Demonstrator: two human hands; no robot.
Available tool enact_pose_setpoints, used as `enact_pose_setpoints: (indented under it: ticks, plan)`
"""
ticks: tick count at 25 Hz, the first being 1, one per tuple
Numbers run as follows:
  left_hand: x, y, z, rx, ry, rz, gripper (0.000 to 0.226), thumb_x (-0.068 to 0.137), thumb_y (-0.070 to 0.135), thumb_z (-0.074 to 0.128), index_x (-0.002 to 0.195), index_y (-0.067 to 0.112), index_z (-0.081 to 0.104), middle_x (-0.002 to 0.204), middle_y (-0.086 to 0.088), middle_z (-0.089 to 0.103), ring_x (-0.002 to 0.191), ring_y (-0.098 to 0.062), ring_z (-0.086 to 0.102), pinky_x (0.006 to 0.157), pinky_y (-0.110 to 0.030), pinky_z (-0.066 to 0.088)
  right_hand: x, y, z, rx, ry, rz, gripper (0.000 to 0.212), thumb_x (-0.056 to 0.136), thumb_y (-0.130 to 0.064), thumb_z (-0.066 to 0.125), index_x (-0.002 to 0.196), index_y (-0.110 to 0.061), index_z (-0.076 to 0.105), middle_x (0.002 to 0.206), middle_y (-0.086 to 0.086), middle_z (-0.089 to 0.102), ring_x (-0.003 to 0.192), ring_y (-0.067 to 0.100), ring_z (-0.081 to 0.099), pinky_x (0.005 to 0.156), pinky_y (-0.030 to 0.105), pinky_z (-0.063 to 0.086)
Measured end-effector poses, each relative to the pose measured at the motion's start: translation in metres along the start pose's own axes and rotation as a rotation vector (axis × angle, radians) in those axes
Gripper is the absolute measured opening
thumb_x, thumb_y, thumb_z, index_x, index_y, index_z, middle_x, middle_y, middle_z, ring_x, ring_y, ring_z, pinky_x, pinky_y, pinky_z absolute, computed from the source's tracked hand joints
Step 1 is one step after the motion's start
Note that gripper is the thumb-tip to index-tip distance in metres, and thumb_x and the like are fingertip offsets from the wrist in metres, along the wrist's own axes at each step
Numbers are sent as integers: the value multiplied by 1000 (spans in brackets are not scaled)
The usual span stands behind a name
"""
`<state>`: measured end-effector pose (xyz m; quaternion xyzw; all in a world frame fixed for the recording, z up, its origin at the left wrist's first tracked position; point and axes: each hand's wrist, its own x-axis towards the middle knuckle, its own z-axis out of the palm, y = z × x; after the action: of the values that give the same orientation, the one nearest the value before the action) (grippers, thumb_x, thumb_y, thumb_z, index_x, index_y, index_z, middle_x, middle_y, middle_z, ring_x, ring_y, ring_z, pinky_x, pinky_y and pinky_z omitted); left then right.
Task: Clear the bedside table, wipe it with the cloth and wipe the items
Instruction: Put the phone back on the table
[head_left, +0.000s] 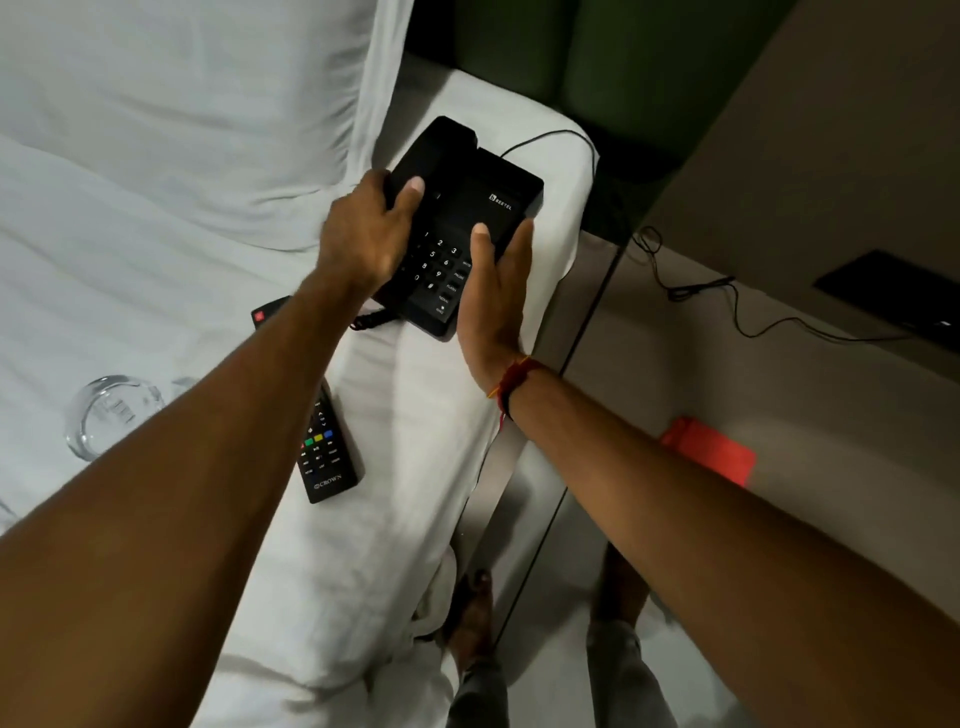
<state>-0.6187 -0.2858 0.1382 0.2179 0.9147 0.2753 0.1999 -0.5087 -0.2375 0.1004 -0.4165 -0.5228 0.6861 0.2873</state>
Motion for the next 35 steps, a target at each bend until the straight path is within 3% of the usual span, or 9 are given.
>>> enact_pose_setpoints:
  ticks: [2,5,8,12,15,22,29,35]
  plan:
    - [2,9,6,-12,-22,-12,52,101,57,42,134,20,57,133,-10,67,125,-36,60,110,-49,45,3,-2,-5,37,47,21,69,107,-23,45,164,-9,8,172,10,15,158,23,22,127,30,24]
    - [-8,27,30,25,-61,16,52,98,57,47,136,22,55,131,-9,69,126,-37,60,113,-52,40,22,-7,-37,151,144,32,64,106,-17,47,163,-11,19,167,13,31,149,27,40,123,43,38]
    - [-21,59,65,115,-38,160,56,98,56,48,140,19,53,128,-12,70,122,-40,61,108,-51,43,36,-18,-92,236,182,80,60,106,-15,47,162,-18,25,154,6,50,129,21,60,107,34,53]
    - [-37,109,126,161,-64,296,65,101,58,46,149,14,46,128,-18,67,119,-39,60,101,-49,50,49,-23,-172,203,263,83,57,105,-21,49,159,-24,32,148,8,57,126,24,63,106,39,54]
    - [-53,130,174,100,-185,306,65,102,56,47,151,12,42,133,-21,62,126,-39,54,105,-49,47,46,-16,-225,164,305,88,56,105,-21,49,159,-25,33,141,9,62,117,21,67,89,29,59]
    - [-86,101,238,189,-337,195,65,103,54,44,155,16,33,139,-24,56,133,-41,47,108,-53,45,19,57,-267,130,334,260,60,102,-21,52,159,-27,31,153,10,53,134,30,58,113,56,47]
    - [-94,110,307,141,-339,70,65,105,46,48,157,11,30,144,-25,53,137,-39,43,110,-54,44,49,94,-311,26,314,332,71,98,1,57,160,-13,24,157,19,43,143,37,46,119,55,39]
    - [-80,106,333,120,-263,78,70,105,46,49,160,10,26,147,-24,52,141,-38,42,113,-51,43,78,107,-326,-129,151,326,86,98,-8,62,164,-13,6,171,11,19,158,27,22,129,48,22]
